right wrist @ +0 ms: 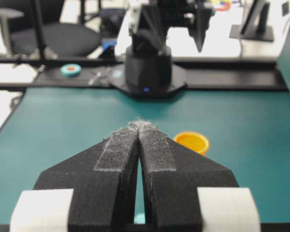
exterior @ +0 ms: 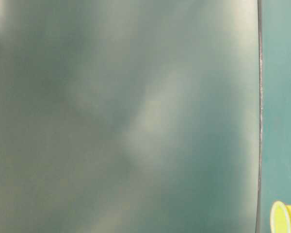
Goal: Move the cup toward the block with left arm.
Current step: 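Open the left gripper and move it toward the orange cup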
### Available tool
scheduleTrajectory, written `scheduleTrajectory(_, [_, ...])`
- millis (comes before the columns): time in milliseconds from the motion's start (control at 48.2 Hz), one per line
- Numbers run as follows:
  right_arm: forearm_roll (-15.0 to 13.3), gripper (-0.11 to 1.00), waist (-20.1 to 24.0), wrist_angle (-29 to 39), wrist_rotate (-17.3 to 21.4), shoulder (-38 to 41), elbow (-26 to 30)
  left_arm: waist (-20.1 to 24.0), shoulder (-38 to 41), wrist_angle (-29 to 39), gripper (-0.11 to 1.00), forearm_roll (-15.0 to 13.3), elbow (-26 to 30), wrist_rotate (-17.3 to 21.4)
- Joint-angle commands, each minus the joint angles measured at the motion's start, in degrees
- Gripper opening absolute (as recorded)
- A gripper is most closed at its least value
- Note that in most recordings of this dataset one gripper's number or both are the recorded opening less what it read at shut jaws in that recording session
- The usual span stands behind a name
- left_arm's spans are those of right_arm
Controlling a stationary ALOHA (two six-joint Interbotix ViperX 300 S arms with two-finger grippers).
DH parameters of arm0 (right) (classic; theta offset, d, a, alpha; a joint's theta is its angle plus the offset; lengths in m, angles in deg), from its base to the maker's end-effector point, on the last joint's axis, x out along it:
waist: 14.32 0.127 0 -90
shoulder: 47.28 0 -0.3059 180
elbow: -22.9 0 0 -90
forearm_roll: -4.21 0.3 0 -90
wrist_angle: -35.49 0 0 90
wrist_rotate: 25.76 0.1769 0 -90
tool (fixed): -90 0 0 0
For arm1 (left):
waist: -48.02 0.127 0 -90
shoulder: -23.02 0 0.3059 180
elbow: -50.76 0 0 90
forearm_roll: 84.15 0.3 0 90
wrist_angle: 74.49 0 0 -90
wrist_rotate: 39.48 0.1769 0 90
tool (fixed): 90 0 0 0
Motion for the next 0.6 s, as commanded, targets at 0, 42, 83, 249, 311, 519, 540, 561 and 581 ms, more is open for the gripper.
scheduleTrajectory(0, [0.09, 0.00, 0.09, -0.26, 0.09, 0.18, 1.76, 0.26, 2.72, 0.35, 0.84, 0.09, 1.58, -0.09])
scheduleTrajectory(42, [0.18, 0.00, 0.09, -0.18, 0.09, 0.18, 1.85, 0.18, 4.39, 0.70, 0.84, 0.09, 1.76, -0.09])
scheduleTrajectory(83, [0.09, 0.00, 0.09, 0.09, 0.09, 0.18, 1.93, 0.18, 5.71, 0.97, 0.84, 0.09, 1.85, -0.18])
scheduleTrajectory(249, [0.09, 0.00, 0.09, 1.58, 0.26, 0.18, 2.55, 0.26, 10.99, 3.08, 0.86, 0.09, 2.64, -0.18])
scheduleTrajectory(311, [0.09, 0.00, 0.09, 1.93, 0.35, 0.18, 2.72, 0.26, 13.01, 4.04, 0.87, 0.09, 2.90, -0.18])
scheduleTrajectory(519, [0.09, 0.00, 0.09, 2.20, 0.35, 0.18, 2.81, 0.18, 19.95, 4.66, 0.87, 0.09, 2.99, -2.20])
scheduleTrajectory(540, [0.09, 0.00, 0.09, 2.20, 0.35, 0.18, 2.81, 0.26, 20.83, 4.66, 0.87, 0.09, 2.90, -2.55])
scheduleTrajectory(561, [0.09, 0.00, 0.09, 2.20, 0.35, 0.18, 2.81, 0.26, 21.45, 4.57, 0.87, 0.09, 2.90, -2.90])
scheduleTrajectory(581, [0.09, 0.00, 0.09, 2.20, 0.35, 0.18, 2.81, 0.26, 21.97, 4.48, 0.87, 0.09, 2.90, -3.08])
